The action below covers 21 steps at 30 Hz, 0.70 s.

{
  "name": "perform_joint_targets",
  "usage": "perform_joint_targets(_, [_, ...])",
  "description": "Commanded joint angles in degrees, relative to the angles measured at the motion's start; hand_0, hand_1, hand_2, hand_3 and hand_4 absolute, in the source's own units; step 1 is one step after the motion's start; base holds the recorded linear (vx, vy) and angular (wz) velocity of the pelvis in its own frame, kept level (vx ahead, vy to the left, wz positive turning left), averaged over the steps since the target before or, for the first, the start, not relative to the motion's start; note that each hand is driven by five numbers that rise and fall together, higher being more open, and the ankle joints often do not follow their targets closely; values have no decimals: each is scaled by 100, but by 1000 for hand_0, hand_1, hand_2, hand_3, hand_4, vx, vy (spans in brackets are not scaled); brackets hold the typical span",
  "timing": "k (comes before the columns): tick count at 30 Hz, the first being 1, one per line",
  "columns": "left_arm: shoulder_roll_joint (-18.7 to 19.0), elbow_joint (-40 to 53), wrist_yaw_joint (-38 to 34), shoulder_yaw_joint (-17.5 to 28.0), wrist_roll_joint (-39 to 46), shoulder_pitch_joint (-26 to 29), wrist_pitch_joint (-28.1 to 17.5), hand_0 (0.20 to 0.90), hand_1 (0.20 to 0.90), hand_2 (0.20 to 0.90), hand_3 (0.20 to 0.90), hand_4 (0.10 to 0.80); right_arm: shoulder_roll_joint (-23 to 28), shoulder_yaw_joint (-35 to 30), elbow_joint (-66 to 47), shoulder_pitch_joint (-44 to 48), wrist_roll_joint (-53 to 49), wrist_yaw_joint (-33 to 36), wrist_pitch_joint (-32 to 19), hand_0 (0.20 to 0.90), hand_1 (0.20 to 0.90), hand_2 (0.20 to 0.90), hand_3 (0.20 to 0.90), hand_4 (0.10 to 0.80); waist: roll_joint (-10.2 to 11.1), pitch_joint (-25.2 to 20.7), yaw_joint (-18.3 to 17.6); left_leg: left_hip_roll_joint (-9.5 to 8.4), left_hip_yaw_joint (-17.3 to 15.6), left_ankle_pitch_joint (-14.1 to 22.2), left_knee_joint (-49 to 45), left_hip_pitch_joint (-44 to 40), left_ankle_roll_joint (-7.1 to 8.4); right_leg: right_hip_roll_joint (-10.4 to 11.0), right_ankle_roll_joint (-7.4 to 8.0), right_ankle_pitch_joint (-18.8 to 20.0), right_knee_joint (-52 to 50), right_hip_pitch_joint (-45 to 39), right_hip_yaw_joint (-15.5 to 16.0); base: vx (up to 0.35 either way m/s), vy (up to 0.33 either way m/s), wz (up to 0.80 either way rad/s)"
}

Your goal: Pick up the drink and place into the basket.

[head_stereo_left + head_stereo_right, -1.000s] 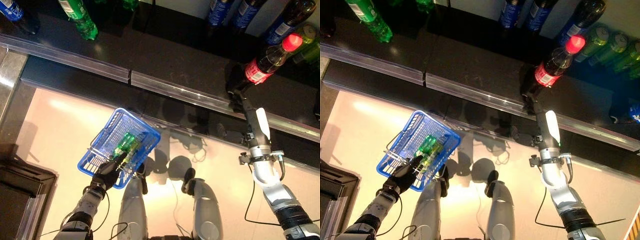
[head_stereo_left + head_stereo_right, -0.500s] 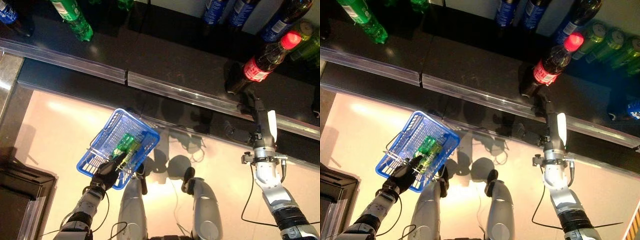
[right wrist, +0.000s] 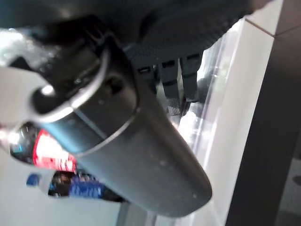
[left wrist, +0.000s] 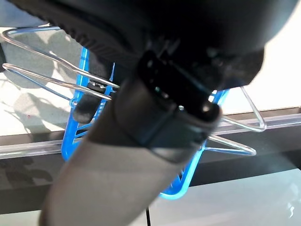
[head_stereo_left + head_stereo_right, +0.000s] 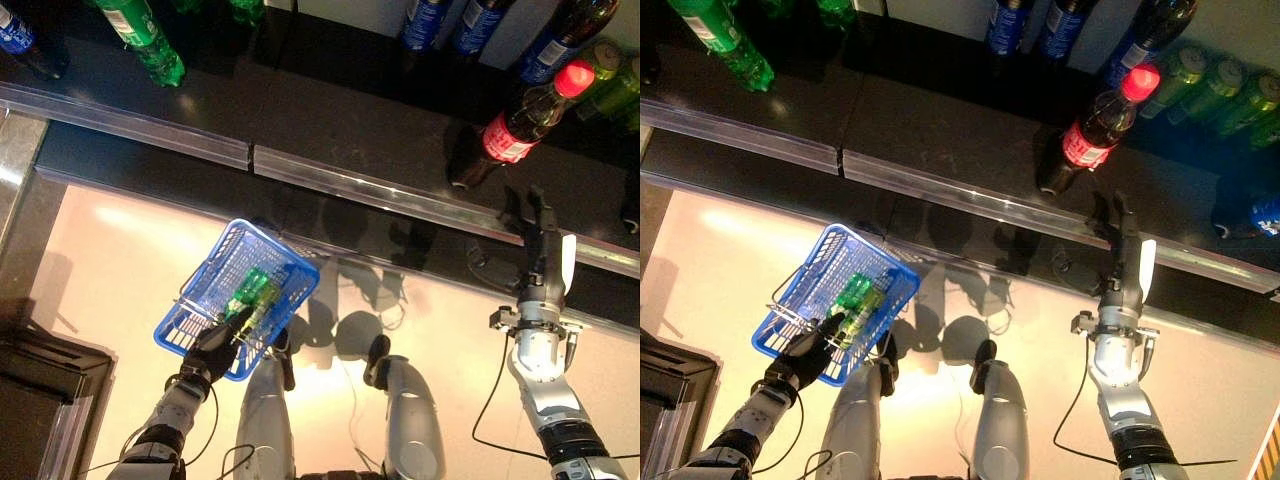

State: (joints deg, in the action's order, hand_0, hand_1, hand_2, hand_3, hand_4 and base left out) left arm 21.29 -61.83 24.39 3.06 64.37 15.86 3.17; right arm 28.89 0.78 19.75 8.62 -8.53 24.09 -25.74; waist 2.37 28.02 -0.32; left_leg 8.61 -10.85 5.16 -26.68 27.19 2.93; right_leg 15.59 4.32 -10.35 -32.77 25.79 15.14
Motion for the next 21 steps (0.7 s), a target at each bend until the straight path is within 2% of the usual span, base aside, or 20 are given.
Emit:
perform_joint_targets(1, [-28,319,758,-255,-16,-679,29,300,300,300,200,100,196,-828,-564,253,-482,169,-817,900,900,900,900,800,-138,-434,84,-67,-205,119,696,-801,-351,315,724,1160,-260,420,-21,0,0,0])
perform_joint_targets(7, [-57,335,759,-269,-16,-714,45,300,300,300,200,100,275,-960,-796,458,-651,-16,-894,900,900,900,900,800,-155,-454,129,-104,-195,122,705,-810,-356,326,711,1158,-285,419,1,0,0,0])
perform_joint_targets(21, [-8,309,779,-351,-142,-732,140,300,300,300,200,100,488,-1045,-1141,857,-787,-185,-532,900,900,900,900,800,-120,-489,218,-160,-120,163,732,-892,-402,378,709,1287,-286,359,87,21,-10,1])
